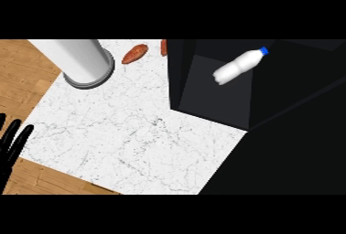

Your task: Pick up the bottled water, place it into the cabinet and close the cabinet

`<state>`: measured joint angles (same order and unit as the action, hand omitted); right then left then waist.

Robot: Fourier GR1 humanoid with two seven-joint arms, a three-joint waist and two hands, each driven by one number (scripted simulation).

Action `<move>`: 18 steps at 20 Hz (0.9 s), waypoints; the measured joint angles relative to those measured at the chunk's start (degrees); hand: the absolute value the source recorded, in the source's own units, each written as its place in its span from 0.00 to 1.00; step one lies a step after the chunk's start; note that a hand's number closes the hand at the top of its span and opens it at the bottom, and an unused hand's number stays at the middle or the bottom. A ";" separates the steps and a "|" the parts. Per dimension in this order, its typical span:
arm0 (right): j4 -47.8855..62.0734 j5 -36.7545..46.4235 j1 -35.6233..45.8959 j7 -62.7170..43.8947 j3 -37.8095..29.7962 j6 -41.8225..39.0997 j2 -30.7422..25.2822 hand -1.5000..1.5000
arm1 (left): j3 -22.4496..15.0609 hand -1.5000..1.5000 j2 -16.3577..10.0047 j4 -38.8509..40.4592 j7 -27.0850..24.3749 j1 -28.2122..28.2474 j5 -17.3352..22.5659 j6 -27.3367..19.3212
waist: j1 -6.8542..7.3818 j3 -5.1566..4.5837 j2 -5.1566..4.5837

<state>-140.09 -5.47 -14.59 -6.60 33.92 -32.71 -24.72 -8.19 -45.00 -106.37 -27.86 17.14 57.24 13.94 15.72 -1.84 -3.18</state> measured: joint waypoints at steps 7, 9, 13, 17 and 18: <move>2.55 -5.34 0.92 0.31 -0.22 -1.21 1.47 1.00 | 0.57 0.00 -0.33 0.33 -0.02 -0.73 0.23 0.80 | 0.77 0.01 -0.63; 3.50 -7.02 1.96 -0.91 0.03 -0.40 2.78 1.00 | 0.69 0.00 -0.35 0.43 -0.03 -0.77 0.29 0.88 | 0.61 0.04 -0.60; 5.64 -8.75 6.53 -4.35 0.08 0.54 5.11 1.00 | 1.01 0.00 -0.41 1.08 0.06 -0.85 0.65 1.16 | -0.05 0.03 -0.12; 8.60 -9.13 12.86 -8.24 -0.98 0.57 6.52 1.00 | 1.48 0.00 -0.56 1.79 0.15 -0.84 0.92 1.26 | -0.43 -0.05 0.42; 9.61 -9.26 14.56 -9.15 -1.46 0.63 6.92 1.00 | 1.65 0.00 -0.57 1.97 0.14 -0.97 1.05 1.34 | -0.61 -0.04 0.49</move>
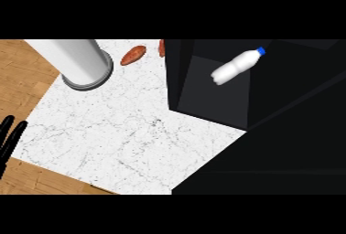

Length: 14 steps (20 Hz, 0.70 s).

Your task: Pick up the bottled water, place it into the cabinet and close the cabinet

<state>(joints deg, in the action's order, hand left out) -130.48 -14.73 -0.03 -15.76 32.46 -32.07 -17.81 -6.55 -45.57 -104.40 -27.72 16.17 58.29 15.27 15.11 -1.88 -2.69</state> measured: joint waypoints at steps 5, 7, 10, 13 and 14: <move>6.74 -0.68 8.57 -5.16 -1.85 1.60 3.03 1.00 | 0.38 0.00 0.01 0.66 0.12 0.23 0.61 0.29 | -0.61 0.25 0.46; 9.16 -0.91 11.73 -6.86 -2.51 2.23 4.46 1.00 | 0.52 0.00 0.01 0.97 0.10 0.45 0.71 0.44 | -0.73 0.36 0.57; 14.54 -1.02 16.82 -9.64 -3.75 4.09 7.29 1.00 | 0.87 0.00 -0.17 1.45 0.18 0.62 0.96 0.77 | -1.03 0.53 0.66; 21.35 0.13 23.28 -13.14 -5.55 8.04 11.37 1.00 | 1.05 0.00 -0.04 1.89 0.11 0.81 1.20 1.11 | -1.55 0.81 0.74; 23.78 0.62 25.67 -14.24 -6.19 9.25 12.63 1.00 | 1.20 0.00 0.01 2.10 0.12 0.81 1.40 1.12 | -1.83 0.93 0.76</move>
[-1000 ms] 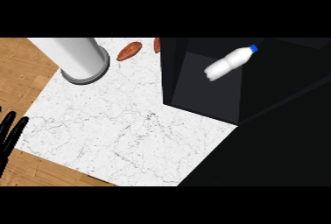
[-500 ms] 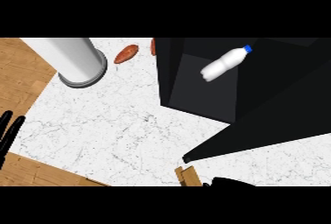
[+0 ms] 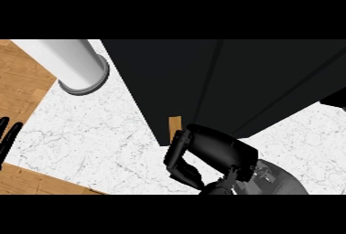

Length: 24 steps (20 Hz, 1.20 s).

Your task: Pick up the bottled water, place it into the cabinet and close the cabinet

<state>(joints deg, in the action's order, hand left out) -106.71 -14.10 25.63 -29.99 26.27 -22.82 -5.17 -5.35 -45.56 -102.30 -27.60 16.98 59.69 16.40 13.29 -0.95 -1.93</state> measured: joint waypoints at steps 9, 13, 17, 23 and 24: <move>21.78 5.32 19.97 -0.68 -8.25 15.09 4.53 1.00 | 0.83 0.00 0.54 1.48 -0.95 1.43 0.01 1.39 | -1.31 0.48 -0.03; 28.35 5.17 24.11 0.48 -8.91 20.77 5.21 1.00 | 1.54 0.00 0.65 1.58 -1.31 1.93 0.22 1.68 | -2.21 0.85 0.44; 31.92 3.85 25.92 2.66 -8.08 24.37 5.21 0.00 | 1.70 0.00 1.07 1.63 -1.71 2.51 0.16 2.24 | -2.85 0.96 1.01; 34.66 -0.44 27.75 3.58 -6.86 30.24 5.21 0.00 | 2.07 0.00 1.23 1.98 -1.94 3.16 0.25 3.16 | -3.28 0.88 1.40; 35.06 -0.92 27.90 4.05 -6.54 30.88 5.21 0.00 | 2.13 0.00 1.39 2.14 -2.22 3.51 0.09 3.44 | -3.38 0.88 1.54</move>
